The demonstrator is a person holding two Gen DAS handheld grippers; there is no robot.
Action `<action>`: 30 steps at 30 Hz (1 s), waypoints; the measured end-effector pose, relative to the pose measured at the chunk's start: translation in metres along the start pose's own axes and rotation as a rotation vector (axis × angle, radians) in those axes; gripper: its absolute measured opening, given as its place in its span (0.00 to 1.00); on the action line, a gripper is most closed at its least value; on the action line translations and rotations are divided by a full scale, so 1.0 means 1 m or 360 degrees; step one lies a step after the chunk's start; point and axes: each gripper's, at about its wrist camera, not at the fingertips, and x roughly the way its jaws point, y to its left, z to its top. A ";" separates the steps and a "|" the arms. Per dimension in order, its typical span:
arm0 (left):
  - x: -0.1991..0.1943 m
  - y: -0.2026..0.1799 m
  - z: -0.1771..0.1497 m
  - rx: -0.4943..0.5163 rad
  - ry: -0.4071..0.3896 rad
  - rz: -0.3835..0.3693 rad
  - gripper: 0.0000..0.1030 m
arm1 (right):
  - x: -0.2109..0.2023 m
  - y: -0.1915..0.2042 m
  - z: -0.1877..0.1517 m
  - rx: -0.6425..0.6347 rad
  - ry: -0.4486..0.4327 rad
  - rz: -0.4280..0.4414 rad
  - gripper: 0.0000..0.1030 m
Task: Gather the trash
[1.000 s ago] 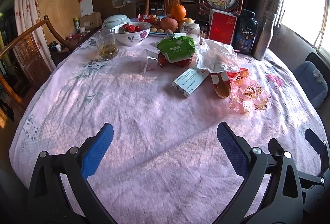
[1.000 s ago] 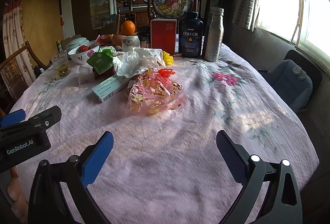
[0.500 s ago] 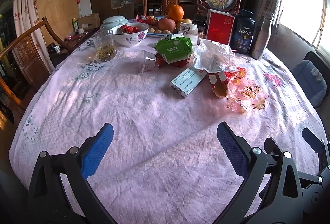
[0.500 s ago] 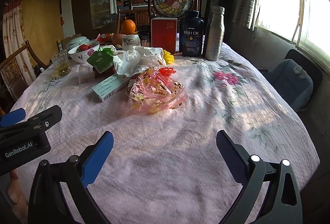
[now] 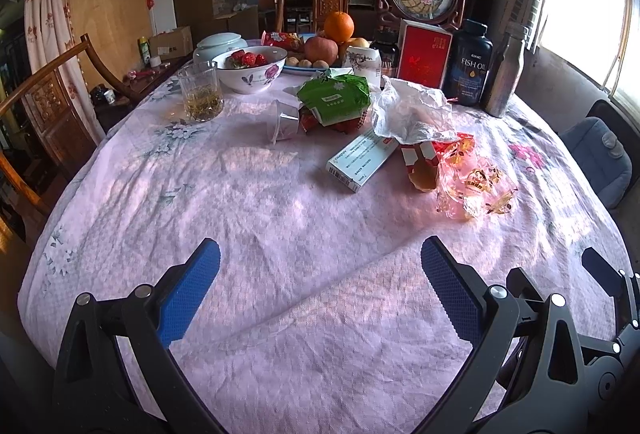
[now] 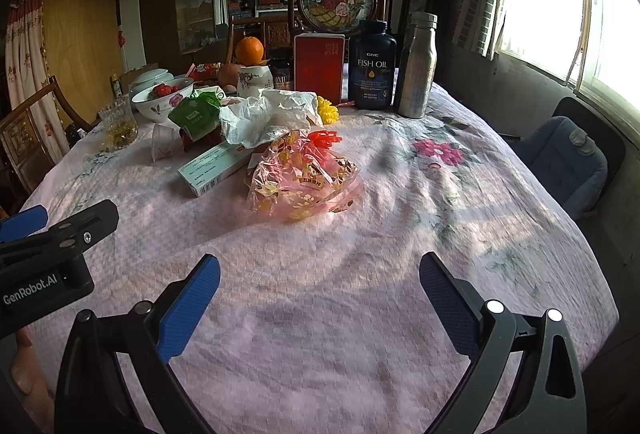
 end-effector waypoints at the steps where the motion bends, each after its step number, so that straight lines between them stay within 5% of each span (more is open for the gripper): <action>1: 0.000 0.000 0.000 0.0000 0.0000 0.0000 0.94 | 0.001 0.000 0.000 -0.0001 0.0001 -0.0001 0.95; 30: 0.009 -0.002 -0.003 0.0031 0.0037 -0.0036 0.94 | 0.011 -0.002 -0.002 -0.0016 0.0039 -0.0009 0.95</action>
